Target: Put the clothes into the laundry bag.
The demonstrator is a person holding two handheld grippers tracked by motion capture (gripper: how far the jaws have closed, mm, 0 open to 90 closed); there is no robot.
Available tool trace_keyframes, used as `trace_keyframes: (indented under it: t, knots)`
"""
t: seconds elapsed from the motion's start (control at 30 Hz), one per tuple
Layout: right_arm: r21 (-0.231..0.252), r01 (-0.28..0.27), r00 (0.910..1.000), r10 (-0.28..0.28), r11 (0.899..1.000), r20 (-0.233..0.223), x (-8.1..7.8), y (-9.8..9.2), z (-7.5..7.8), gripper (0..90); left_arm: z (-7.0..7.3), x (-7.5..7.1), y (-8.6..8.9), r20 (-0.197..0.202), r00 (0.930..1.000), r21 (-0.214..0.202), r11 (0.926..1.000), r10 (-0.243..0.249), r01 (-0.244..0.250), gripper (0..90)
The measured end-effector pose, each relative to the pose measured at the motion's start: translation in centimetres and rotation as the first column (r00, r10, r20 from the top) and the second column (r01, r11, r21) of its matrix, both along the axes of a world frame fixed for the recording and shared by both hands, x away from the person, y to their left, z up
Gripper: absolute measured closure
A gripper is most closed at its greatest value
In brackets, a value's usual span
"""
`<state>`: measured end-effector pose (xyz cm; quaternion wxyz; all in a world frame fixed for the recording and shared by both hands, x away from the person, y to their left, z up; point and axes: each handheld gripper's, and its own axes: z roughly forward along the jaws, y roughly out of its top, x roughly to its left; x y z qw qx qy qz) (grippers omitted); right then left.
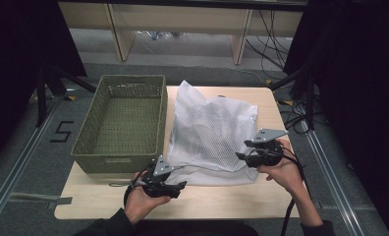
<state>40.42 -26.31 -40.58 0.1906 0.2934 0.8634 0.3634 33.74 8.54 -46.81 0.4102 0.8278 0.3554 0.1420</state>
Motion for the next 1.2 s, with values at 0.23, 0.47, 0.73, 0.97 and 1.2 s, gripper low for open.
trace_keyframes:
  t: [0.23, 0.47, 0.73, 0.97, 1.2]
  knots:
    - [0.04, 0.07, 0.9976, -0.07, 0.997, 0.001, -0.3, -0.7, -0.4, 38.9, 0.3, -1.0, 1.0, 0.018, 0.9982, -0.024, 0.998, -0.058, 0.058, 24.7]
    - [0.052, 0.124, 0.9923, -0.124, 0.991, -0.007, -0.9, -0.8, -2.1, 37.4, 0.6, -1.5, 2.1, 0.032, 0.9936, -0.052, 0.9925, -0.109, 0.11, 19.0]
    - [0.1, 0.158, 0.9875, -0.157, 0.982, -0.02, -2.3, -0.9, -2.6, 36.6, 0.3, -2.0, 3.3, 0.042, 0.9947, -0.059, 0.9936, -0.095, 0.097, 19.1]
    - [0.108, 0.133, 0.9907, -0.129, 0.985, -0.043, -3.5, -0.6, -3.8, 34.7, 0.5, -2.5, 4.6, 0.054, 0.9952, -0.071, 0.9938, -0.082, 0.085, 18.9]
    - [0.118, 0.116, 0.9921, -0.11, 0.986, -0.061, -4.9, -0.1, -4.2, 33.0, 0.4, -3.1, 5.9, 0.055, 0.9967, -0.079, 0.9948, -0.06, 0.064, 18.1]
